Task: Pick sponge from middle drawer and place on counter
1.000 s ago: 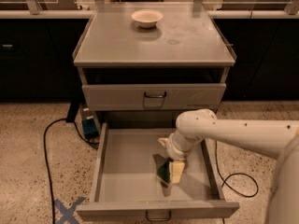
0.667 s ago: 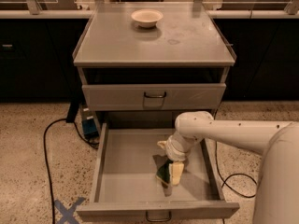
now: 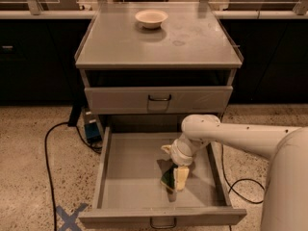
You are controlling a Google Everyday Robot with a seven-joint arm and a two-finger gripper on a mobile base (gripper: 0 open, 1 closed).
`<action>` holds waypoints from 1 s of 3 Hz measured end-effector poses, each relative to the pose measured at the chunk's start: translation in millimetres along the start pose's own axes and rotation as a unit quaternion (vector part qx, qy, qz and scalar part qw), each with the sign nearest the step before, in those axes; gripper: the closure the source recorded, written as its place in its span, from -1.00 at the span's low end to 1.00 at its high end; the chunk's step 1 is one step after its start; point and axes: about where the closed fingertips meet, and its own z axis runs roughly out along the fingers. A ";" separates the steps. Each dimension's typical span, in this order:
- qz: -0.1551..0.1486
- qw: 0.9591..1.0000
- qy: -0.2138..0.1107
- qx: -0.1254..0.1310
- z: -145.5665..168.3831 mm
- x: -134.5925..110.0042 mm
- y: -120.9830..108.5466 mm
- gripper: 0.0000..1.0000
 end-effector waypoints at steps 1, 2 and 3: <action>0.002 1.000 0.009 -0.007 8.2 1.2 2.5 -1.00; 0.006 1.000 0.008 -0.021 38.4 12.3 5.0 -1.00; 0.007 1.000 0.004 -0.029 64.7 19.8 7.9 -1.00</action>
Offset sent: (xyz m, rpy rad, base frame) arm -0.0061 0.0012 -0.0860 -0.0284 0.0851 0.0008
